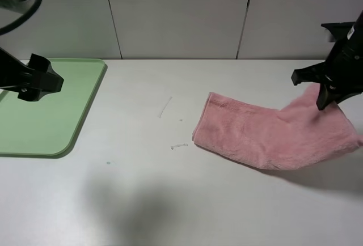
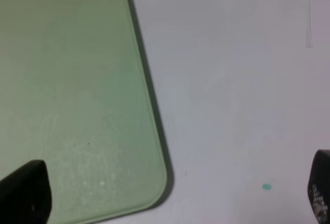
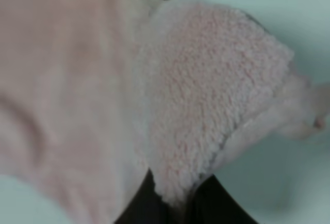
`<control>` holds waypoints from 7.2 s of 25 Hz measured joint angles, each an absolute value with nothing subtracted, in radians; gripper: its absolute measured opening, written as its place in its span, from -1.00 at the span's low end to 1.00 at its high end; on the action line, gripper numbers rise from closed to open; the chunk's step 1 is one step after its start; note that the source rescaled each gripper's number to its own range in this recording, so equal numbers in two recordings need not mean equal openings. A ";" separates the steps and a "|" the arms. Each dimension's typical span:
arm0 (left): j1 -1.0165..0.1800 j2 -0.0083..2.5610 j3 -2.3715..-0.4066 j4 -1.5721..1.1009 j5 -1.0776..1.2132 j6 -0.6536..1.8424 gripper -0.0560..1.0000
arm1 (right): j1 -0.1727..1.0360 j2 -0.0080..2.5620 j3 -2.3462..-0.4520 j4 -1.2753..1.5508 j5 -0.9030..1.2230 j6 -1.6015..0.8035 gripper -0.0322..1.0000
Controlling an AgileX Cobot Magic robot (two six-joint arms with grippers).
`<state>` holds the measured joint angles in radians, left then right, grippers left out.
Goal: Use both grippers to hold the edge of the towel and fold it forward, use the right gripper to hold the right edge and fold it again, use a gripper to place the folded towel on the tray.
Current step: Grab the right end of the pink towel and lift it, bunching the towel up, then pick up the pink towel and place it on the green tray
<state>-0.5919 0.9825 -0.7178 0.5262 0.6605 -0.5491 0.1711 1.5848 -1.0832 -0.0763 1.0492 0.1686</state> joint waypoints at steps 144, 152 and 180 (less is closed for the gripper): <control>-0.595 0.982 -0.718 0.526 0.660 -0.549 1.00 | 0.171 1.102 -0.465 0.160 0.063 -0.069 1.00; -0.595 0.982 -0.718 0.526 0.660 -0.549 1.00 | 0.074 0.980 -0.425 0.160 0.102 -0.069 1.00; -0.595 0.982 -0.718 0.526 0.660 -0.549 1.00 | -0.127 0.525 -0.500 0.167 0.852 -0.173 1.00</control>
<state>-0.5951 0.9825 -0.7178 0.5262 0.6605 -0.5491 -0.1274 0.5248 -0.5000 0.1669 0.8517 -0.1729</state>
